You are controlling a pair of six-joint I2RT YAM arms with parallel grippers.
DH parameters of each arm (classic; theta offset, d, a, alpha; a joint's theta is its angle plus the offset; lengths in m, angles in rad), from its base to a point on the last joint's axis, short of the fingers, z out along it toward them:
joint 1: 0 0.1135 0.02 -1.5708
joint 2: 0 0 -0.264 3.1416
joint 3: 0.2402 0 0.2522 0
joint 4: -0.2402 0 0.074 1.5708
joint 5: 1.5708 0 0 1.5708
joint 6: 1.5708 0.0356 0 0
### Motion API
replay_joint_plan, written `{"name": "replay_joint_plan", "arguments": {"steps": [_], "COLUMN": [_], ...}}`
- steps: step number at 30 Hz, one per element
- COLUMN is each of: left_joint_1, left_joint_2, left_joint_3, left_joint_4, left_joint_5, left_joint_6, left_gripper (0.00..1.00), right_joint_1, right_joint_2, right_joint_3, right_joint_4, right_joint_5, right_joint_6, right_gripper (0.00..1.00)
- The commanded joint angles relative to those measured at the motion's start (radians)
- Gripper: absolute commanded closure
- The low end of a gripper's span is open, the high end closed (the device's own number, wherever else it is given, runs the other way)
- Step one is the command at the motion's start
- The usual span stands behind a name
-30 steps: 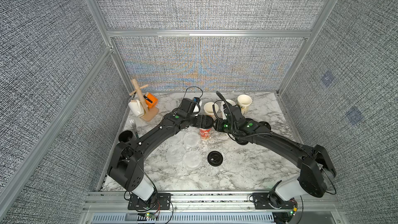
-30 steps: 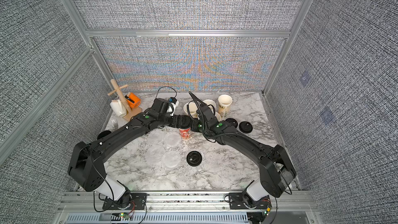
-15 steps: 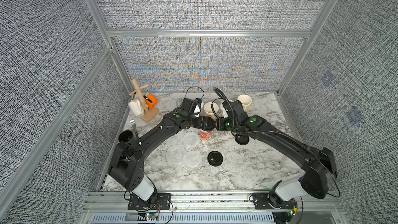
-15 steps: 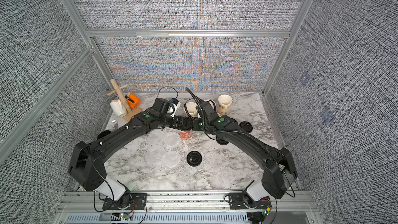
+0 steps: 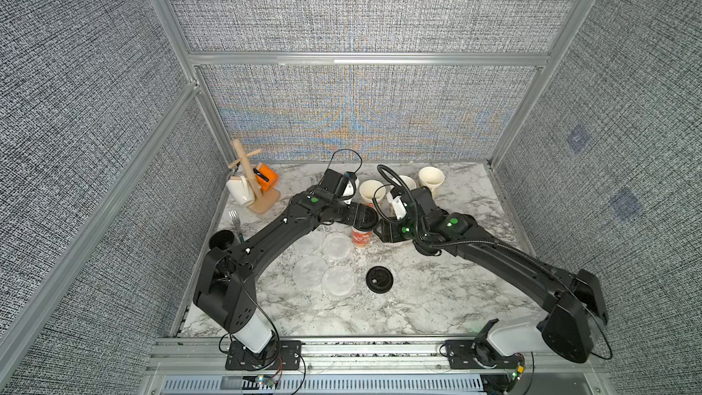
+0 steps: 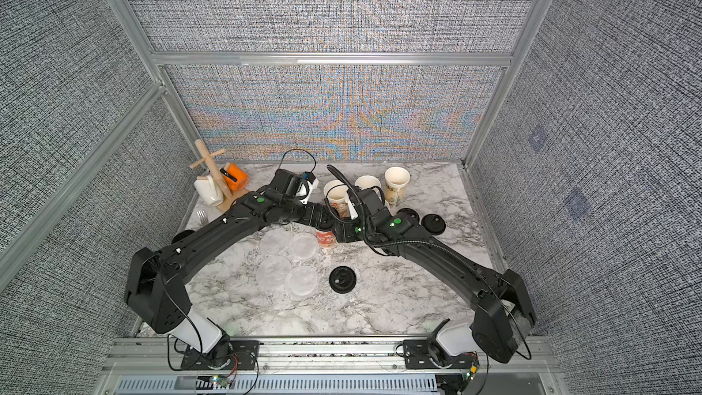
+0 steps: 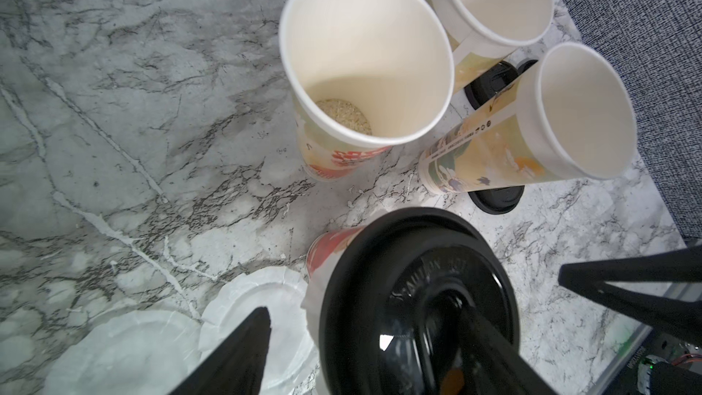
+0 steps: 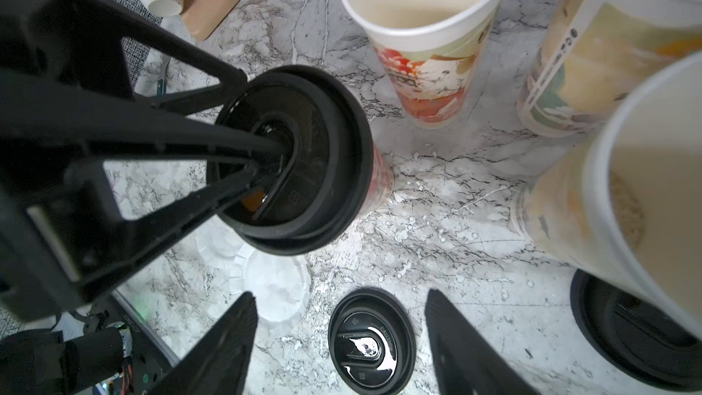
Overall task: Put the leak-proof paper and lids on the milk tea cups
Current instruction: Secure the cup lid on the cup.
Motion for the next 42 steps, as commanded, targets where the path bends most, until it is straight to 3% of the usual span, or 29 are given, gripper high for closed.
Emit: {"name": "replay_joint_plan", "arguments": {"steps": [1,15,24,27,33,38,42], "left_joint_1": [0.001,0.0,0.003,0.002,0.003,-0.002,-0.004], "left_joint_2": [0.007,-0.016,-0.15,-0.229,-0.479,-0.65,-0.655], "left_joint_3": [0.029,0.089,-0.015,-0.14,-0.529,-0.87,-1.028], "left_joint_4": [-0.076,-0.038,-0.012,0.065,0.352,0.709,0.966], "left_joint_5": [-0.029,-0.022,-0.247,-0.272,-0.297,-0.226,-0.179], "left_joint_6": [0.028,0.025,-0.054,-0.089,-0.122,-0.024,0.028], "left_gripper": [0.2,0.15,0.13,0.13,0.09,0.07,0.06], "right_joint_1": [0.005,0.042,0.083,0.102,0.104,0.098,0.085], "right_joint_2": [-0.008,0.054,0.092,0.085,-0.019,-0.15,-0.245], "right_joint_3": [-0.026,-0.043,-0.076,-0.095,-0.182,-0.258,-0.296], "right_joint_4": [0.095,0.266,0.395,0.422,0.421,0.391,0.357], "right_joint_5": [-0.014,0.043,0.139,0.156,0.176,0.2,0.212], "right_joint_6": [-0.051,-0.159,-0.167,-0.186,-0.176,-0.167,-0.162], "right_gripper": [0.21,0.06,0.03,0.03,0.03,0.03,0.03]}}
